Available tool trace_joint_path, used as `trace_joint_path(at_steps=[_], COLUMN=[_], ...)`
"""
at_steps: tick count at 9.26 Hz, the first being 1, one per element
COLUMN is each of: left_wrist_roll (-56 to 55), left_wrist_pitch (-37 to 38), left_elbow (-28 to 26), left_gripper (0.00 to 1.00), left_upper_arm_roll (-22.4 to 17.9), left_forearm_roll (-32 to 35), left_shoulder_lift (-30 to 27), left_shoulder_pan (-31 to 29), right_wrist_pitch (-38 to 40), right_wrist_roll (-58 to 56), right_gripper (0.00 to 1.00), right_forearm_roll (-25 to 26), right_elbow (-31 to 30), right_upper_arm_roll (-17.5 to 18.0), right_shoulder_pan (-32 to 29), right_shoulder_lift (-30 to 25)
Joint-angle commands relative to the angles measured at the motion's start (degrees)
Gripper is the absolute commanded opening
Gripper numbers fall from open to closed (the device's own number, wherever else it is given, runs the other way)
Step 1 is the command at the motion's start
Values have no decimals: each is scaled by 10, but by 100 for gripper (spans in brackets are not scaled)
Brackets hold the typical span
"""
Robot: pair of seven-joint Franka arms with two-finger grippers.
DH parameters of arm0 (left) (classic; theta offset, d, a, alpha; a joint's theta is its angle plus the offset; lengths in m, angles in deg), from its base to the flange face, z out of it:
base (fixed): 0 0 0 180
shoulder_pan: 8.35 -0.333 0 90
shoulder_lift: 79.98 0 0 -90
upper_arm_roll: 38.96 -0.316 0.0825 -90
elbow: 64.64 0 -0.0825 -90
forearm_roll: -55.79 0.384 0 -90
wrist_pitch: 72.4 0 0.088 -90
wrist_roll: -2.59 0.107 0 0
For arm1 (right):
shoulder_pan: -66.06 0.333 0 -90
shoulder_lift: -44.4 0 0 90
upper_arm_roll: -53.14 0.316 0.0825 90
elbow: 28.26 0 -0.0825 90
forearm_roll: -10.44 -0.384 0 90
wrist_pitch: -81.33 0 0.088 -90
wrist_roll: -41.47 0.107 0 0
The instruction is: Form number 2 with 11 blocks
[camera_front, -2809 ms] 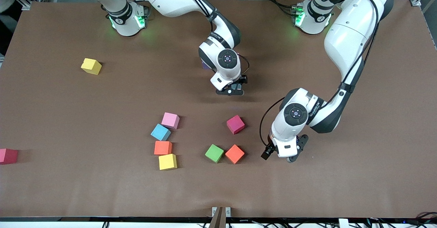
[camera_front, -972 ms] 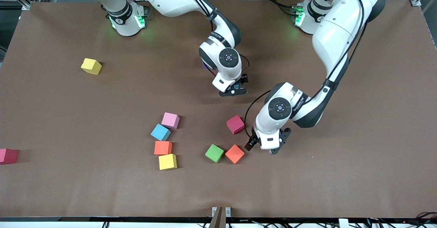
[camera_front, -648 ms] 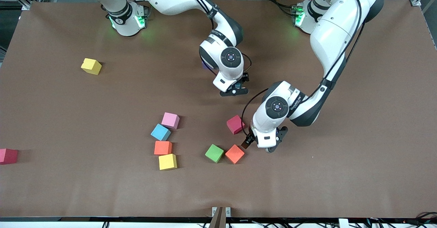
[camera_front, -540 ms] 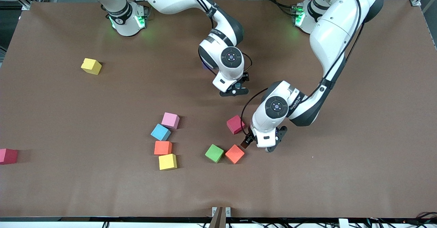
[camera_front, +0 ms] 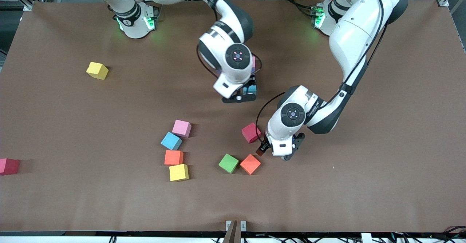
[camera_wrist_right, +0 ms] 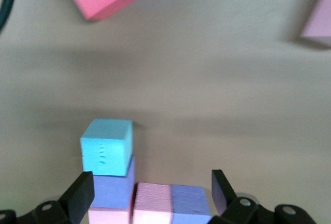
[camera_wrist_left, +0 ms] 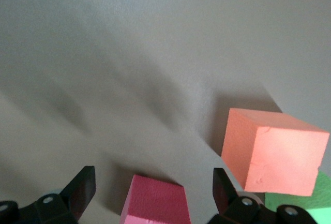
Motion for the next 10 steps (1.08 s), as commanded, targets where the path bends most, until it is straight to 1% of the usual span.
trace_joint_path(at_steps=[1, 2, 3, 4, 6, 8, 9, 10], left_wrist_roll=[-4, -3, -3, -2, 2, 4, 5, 6], left_wrist_pitch=[11, 13, 13, 13, 12, 7, 7, 7], left_elbow=[4, 4, 5, 5, 6, 7, 7, 7], left_gripper=[100, 100, 100, 100, 100, 100, 100, 100], left_upper_arm_roll=[-10, -18, -27, -32, -37, -57, -64, -64], left_forearm_roll=[-13, -13, -14, -14, -14, -14, -14, -14], left_shoulder_lift=[1, 1, 2, 8, 19, 23, 23, 27], left_shoulder_pan=[27, 38, 52, 60, 71, 98, 104, 105], right_wrist_pitch=[12, 10, 10, 10, 7, 5, 5, 6], right_wrist_roll=[-62, -111, -120, -120, -123, -220, -266, -296], right_gripper=[100, 100, 100, 100, 100, 100, 100, 100], right_forearm_roll=[42, 45, 50, 50, 43, 41, 38, 24], right_elbow=[-16, -17, -20, -21, -21, -20, -20, -18], right_upper_arm_roll=[-37, -38, -46, -62, -68, -66, -65, -66], right_shoulder_pan=[-4, -12, -18, -23, -52, -72, -95, -100], right_shoulder_lift=[-15, -13, -11, -10, -10, -14, -15, -21])
